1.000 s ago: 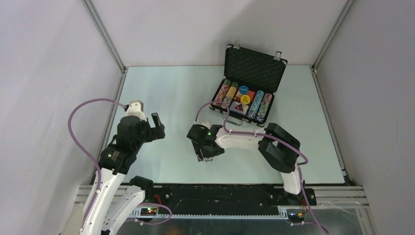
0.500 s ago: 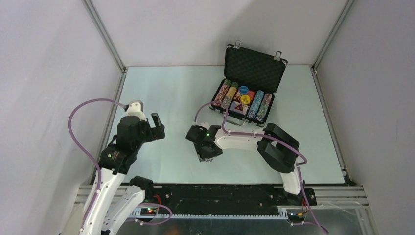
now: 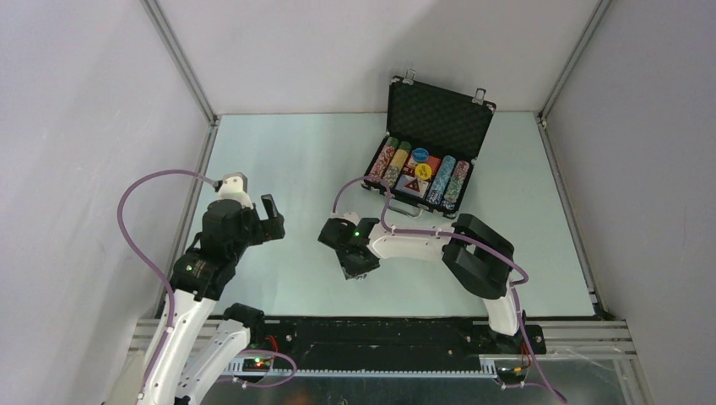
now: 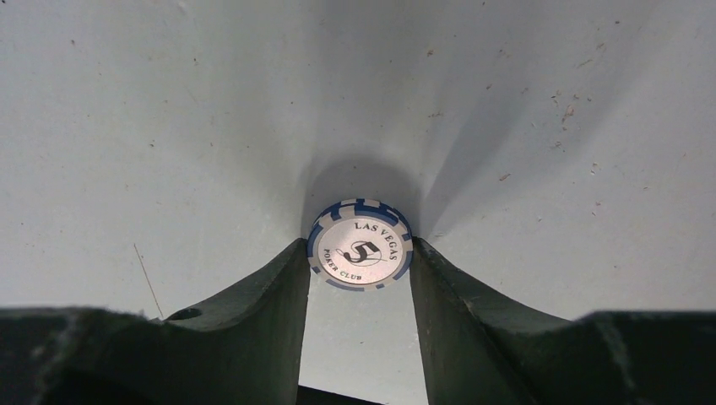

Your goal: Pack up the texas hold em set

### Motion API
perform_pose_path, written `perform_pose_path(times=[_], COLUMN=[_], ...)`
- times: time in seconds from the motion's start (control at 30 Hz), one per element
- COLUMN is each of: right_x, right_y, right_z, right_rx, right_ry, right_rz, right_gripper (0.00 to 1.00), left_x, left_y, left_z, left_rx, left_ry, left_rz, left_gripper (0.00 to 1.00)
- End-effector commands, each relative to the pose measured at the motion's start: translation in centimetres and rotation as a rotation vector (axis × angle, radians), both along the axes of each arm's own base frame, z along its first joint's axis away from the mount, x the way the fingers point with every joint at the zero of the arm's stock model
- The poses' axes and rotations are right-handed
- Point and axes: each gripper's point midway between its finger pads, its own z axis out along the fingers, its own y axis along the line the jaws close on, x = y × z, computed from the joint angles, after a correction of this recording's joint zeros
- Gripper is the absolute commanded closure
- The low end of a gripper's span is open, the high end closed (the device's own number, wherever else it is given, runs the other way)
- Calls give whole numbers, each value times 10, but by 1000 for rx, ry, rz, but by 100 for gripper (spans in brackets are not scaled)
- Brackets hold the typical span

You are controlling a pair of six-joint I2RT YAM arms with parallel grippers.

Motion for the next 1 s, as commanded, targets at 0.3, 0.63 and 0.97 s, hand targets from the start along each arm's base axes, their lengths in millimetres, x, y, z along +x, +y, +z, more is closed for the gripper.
perform_pose_path(times=[0.3, 0.63, 0.97], right_x=[-4, 5, 13], right_y=[-14, 17, 15], right_z=[-22, 17, 41], right_rx=[-91, 78, 67], right_ry=[9, -52, -82], right_rz=[-26, 44, 57], right_gripper=[82, 100, 100], left_x=[3, 3, 1], left_y=[1, -3, -6], left_z=[2, 3, 12], left_rx=[7, -10, -71], left_ry=[-14, -12, -41], left_rz=[-2, -17, 4], left_gripper=[0, 0, 0])
